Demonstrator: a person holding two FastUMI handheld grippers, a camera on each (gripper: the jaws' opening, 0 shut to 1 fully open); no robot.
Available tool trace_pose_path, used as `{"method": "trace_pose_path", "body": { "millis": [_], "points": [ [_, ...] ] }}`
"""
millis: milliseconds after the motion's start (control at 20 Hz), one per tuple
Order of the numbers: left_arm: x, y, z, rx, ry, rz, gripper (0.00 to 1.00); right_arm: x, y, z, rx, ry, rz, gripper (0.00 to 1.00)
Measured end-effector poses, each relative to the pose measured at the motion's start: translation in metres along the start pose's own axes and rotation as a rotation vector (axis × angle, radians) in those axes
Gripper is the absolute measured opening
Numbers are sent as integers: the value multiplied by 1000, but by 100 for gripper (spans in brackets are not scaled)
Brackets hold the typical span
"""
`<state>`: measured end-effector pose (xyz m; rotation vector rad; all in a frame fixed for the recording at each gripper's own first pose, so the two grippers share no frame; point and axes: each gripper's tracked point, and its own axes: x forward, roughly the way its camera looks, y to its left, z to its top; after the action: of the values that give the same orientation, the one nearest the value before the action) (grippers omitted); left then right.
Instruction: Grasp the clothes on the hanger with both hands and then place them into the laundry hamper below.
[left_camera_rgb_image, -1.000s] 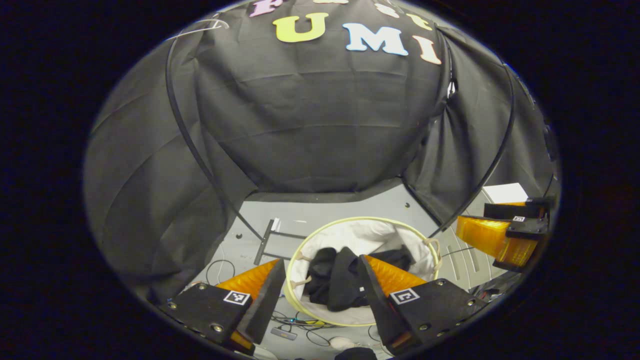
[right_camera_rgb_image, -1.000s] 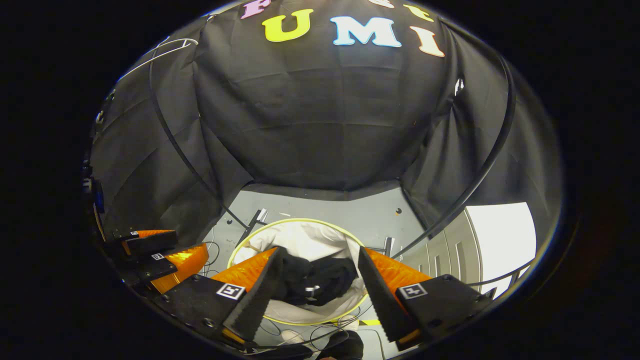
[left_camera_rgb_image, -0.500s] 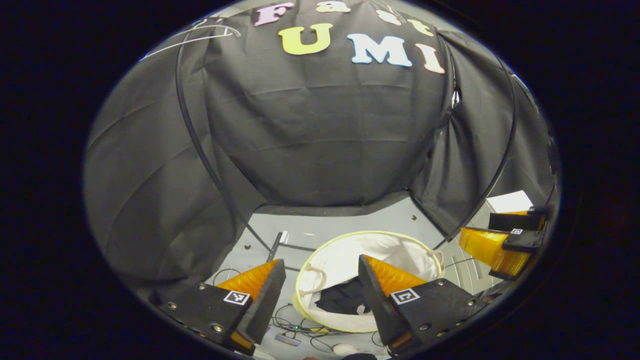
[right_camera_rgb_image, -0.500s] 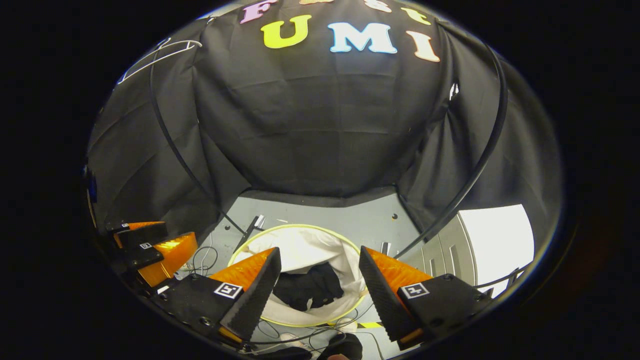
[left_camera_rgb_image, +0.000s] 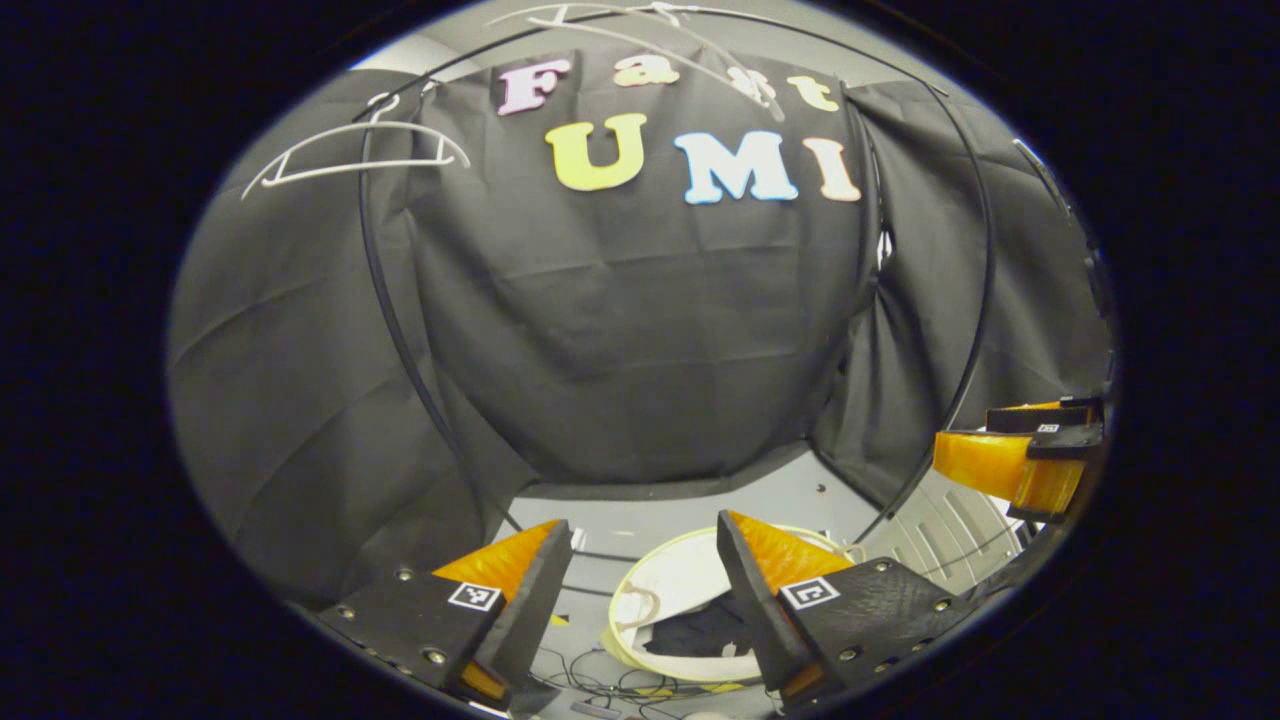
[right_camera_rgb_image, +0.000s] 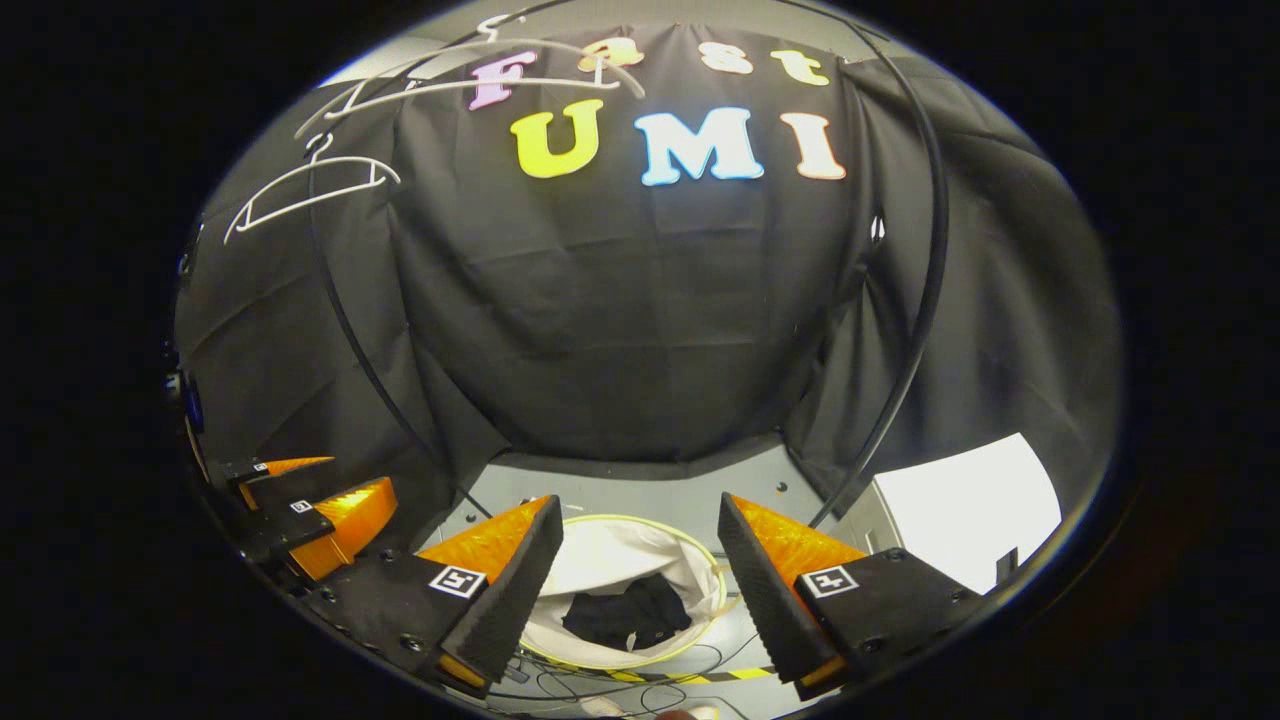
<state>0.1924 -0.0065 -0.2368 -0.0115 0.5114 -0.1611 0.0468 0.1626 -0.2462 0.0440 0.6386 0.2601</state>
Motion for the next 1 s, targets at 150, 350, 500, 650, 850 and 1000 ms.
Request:
{"method": "trace_pose_path", "body": {
  "millis": [150,350,500,650,850,1000],
  "points": [
    [-30,-6,38,-28,-70,-3,85,-33,-15,23,-7,-59,1,99],
    [-67,-15,76,-22,-164,2,86,-84,-36,58,7,-144,8,95],
    [-106,-15,102,-12,-235,15,86,-119,-53,86,16,-212,9,95],
    [-143,-22,127,-33,-277,15,85,-153,-70,105,7,-265,3,93],
    [-182,-24,147,-17,-335,37,86,-200,-89,126,-4,-351,-2,93],
    [-208,-20,160,-15,-370,40,85,-227,-111,139,-9,-419,-31,97]
  ]
}}
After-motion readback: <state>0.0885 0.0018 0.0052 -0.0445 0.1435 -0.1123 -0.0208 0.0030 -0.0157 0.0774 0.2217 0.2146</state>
